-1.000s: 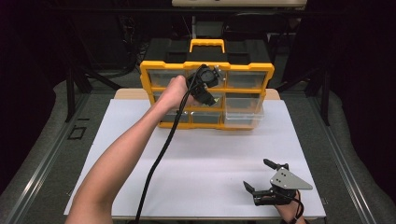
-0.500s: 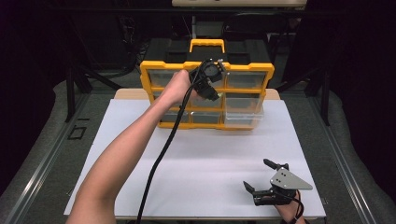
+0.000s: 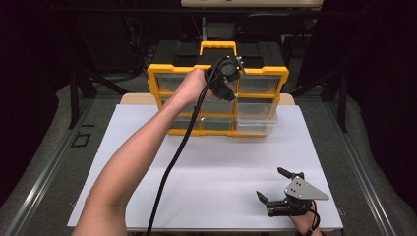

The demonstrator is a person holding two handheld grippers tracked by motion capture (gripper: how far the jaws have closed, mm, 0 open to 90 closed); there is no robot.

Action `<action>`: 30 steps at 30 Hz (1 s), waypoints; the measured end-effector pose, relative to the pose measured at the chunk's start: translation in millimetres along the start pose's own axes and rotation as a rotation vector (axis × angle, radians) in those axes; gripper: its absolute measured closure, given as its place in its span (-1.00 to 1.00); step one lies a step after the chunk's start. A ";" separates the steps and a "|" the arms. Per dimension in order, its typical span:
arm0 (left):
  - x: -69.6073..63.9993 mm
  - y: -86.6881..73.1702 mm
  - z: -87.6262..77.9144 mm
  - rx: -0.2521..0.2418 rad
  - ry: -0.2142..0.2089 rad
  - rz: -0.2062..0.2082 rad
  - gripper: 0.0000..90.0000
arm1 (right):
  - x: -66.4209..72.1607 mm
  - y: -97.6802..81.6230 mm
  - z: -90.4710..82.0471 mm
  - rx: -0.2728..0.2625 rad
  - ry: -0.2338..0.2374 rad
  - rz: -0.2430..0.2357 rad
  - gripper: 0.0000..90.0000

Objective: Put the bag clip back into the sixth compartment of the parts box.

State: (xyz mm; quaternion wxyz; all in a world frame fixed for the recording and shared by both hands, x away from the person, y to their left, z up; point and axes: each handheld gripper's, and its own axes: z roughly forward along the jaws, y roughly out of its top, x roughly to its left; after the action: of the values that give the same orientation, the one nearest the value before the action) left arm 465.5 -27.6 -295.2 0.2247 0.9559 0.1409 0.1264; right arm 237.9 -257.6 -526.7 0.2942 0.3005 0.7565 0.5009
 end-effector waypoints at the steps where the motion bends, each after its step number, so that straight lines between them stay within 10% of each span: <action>1: -0.7 1.1 0.2 -0.002 0.000 0.003 0.78 | 0.2 0.0 0.0 0.001 0.001 0.003 -1.00; 30: -18.5 30.9 13.2 -0.015 -0.013 0.066 0.78 | 0.1 -0.3 -0.5 -0.001 0.002 0.003 -1.00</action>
State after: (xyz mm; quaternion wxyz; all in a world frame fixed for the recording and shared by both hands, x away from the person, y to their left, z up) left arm 458.9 -65.4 -295.6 0.2286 0.9590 0.1069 0.1288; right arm 237.4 -257.8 -526.8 0.2928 0.3010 0.7560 0.5022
